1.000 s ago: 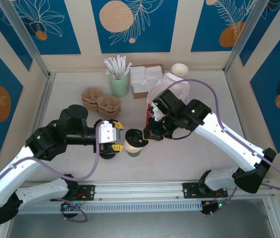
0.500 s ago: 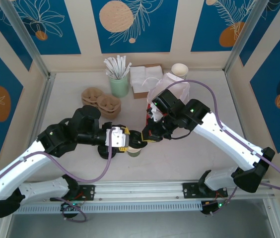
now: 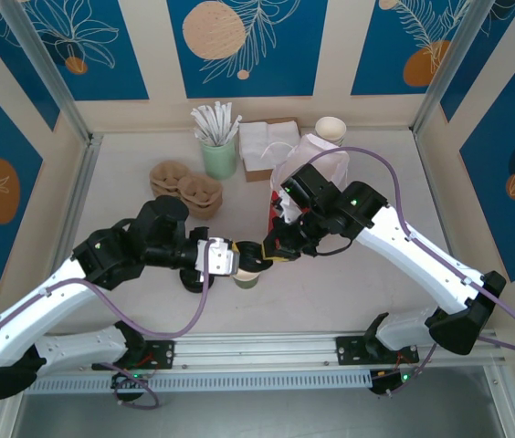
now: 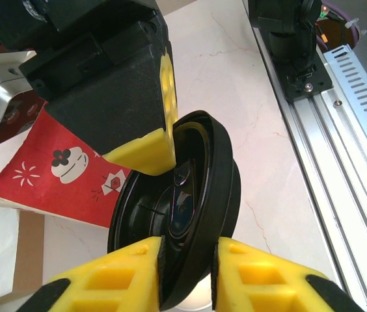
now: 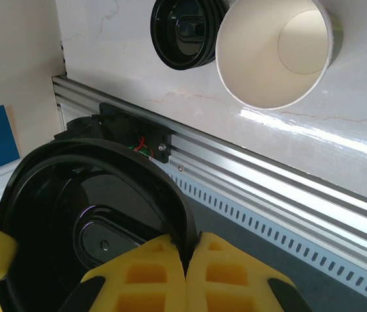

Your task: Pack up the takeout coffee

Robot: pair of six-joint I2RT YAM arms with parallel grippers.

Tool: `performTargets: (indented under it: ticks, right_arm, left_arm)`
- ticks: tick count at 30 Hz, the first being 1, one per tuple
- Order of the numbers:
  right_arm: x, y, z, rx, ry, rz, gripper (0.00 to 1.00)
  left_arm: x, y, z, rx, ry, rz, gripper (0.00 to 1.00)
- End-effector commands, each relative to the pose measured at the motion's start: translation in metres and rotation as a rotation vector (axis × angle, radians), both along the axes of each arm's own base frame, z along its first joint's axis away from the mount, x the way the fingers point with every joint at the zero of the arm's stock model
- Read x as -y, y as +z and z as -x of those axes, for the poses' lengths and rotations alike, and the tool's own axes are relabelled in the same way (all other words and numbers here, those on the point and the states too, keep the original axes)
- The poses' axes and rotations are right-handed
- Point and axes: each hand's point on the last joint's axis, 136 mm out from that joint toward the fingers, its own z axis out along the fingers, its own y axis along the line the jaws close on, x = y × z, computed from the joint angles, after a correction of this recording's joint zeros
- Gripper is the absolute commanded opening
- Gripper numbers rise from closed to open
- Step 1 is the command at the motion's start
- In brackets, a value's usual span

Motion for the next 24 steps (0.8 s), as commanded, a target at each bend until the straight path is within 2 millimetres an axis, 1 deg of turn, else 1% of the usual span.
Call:
performTargets:
  ticks: [1, 6, 9, 14, 20, 24]
  right_arm:
    - [-0.001, 0.012, 0.005, 0.011, 0.02, -0.047, 0.03]
    - [0.007, 0.015, 0.003, 0.034, -0.022, -0.062, 0.11]
    - [0.014, 0.018, 0.002, 0.054, -0.051, -0.074, 0.21]
    - [0.032, 0.022, -0.003, 0.103, -0.121, -0.068, 0.38]
    - [0.057, 0.033, -0.009, 0.18, -0.217, -0.089, 0.43]
    - [0.064, 0.042, -0.008, 0.242, -0.231, -0.127, 0.44]
  left_arm:
    - [0.004, 0.004, 0.0, -0.003, 0.013, 0.033, 0.21]
    - [0.005, 0.006, -0.003, -0.036, 0.053, 0.052, 0.14]
    - [0.007, 0.007, -0.004, -0.067, 0.078, 0.073, 0.12]
    - [0.01, 0.007, -0.004, -0.129, 0.105, 0.104, 0.1]
    - [0.011, 0.004, -0.008, -0.211, 0.174, 0.126, 0.07]
    - [0.011, 0.0, -0.012, -0.277, 0.236, 0.13, 0.07]
